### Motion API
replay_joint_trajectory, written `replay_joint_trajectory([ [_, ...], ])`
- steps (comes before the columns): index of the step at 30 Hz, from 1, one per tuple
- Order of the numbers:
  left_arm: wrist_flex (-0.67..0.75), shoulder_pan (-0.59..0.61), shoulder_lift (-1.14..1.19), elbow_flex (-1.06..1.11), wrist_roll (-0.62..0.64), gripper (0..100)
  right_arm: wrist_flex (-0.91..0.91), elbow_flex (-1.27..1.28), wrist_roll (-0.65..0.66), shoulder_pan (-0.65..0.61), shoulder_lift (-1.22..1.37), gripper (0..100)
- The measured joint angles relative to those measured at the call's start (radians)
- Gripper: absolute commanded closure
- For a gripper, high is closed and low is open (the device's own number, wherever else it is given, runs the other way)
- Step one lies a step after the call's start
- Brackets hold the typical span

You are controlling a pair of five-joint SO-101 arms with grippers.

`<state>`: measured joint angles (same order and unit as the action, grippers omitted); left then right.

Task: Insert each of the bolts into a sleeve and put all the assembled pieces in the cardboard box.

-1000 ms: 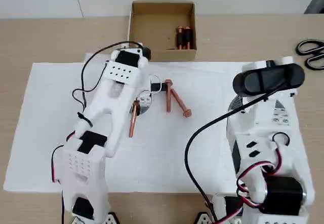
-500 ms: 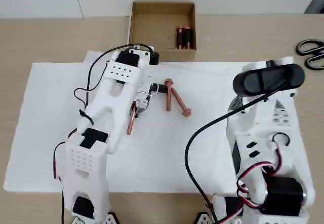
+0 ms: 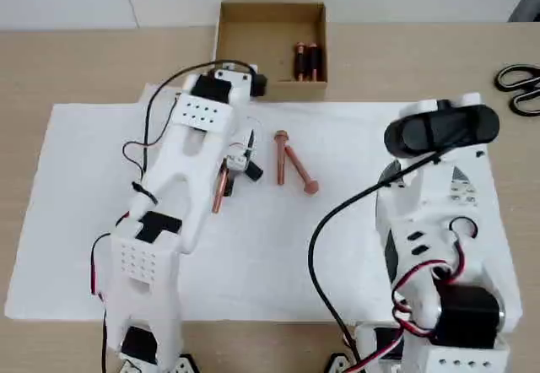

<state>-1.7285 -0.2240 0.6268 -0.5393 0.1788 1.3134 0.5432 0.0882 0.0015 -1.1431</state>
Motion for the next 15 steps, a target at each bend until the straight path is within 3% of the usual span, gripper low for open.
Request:
replay_joint_trajectory([
  [9,-0.005,0.0,-0.006,-0.009,0.0,99,-0.003,0.005,0.0,0.0,-0.002,79.0],
  [15,-0.005,0.002,-0.158,-0.009,-0.031,99,-0.055,0.017,-0.014,-0.012,-0.037,79.0],
])
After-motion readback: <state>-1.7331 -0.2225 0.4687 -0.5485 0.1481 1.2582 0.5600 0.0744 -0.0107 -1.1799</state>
